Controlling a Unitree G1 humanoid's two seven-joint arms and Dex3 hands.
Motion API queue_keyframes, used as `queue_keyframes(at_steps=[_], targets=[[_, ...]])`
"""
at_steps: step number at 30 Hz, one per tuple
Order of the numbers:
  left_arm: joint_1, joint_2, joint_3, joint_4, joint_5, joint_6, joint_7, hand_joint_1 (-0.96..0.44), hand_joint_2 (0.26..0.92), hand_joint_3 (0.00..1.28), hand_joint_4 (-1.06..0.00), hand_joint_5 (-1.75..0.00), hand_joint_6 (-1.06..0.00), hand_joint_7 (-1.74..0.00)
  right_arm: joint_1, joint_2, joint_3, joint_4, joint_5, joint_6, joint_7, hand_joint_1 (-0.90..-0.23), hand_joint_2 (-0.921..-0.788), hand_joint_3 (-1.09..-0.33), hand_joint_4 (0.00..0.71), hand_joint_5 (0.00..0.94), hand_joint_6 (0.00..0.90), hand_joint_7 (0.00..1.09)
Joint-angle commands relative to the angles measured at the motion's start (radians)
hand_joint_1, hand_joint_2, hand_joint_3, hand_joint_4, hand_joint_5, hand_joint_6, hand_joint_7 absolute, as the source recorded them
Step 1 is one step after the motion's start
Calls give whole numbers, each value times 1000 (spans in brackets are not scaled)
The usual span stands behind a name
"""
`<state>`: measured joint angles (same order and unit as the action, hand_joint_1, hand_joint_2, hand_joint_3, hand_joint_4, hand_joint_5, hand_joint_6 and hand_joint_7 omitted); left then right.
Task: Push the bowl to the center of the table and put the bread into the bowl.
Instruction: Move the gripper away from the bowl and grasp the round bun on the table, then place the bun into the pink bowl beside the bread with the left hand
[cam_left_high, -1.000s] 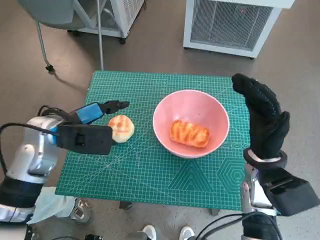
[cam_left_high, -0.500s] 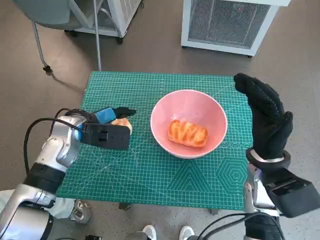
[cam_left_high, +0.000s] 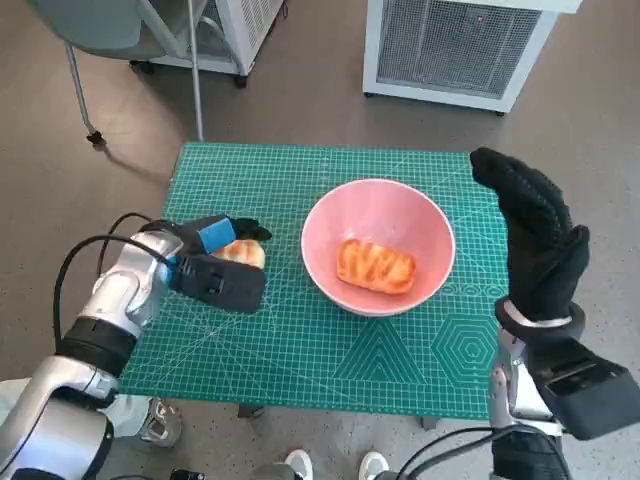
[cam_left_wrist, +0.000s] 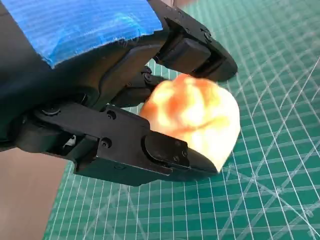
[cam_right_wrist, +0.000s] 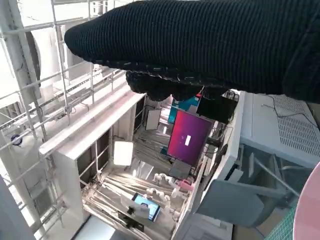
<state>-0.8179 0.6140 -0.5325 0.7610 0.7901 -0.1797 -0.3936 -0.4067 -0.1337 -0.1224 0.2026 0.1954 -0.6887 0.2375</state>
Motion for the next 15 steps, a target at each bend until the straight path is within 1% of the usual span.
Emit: queue_keyframes(at_steps=[1,2,5,10,15], targets=[[-4,24,11,13,-20,-51,-4,0,913,112,-628,-1294,-624,-1075,26,1,-3,0,1,17,-3,-503,-921,-826,271,16,-1,575],[-7,31,19,3,-27,-58,-5,0,915,122,-614,-1300,-608,-1108,27,1,-3,0,1,17,-2,-503,-921,-826,271,16,-1,575],[-15,57,59,-62,-56,-65,-19,0,919,113,-613,-1262,-608,-1169,27,1,-4,4,2,14,-1,-503,-921,-826,271,16,-1,575],[-17,85,136,-196,-102,-44,-37,0,920,96,-629,-1199,-625,-1202,22,3,-3,11,0,14,-2,-501,-921,-827,270,16,-1,575],[-14,90,235,-353,-164,-27,-22,0,920,87,-656,-1146,-617,-1233,19,3,-2,10,1,19,-2,-499,-921,-830,270,16,-1,575]])
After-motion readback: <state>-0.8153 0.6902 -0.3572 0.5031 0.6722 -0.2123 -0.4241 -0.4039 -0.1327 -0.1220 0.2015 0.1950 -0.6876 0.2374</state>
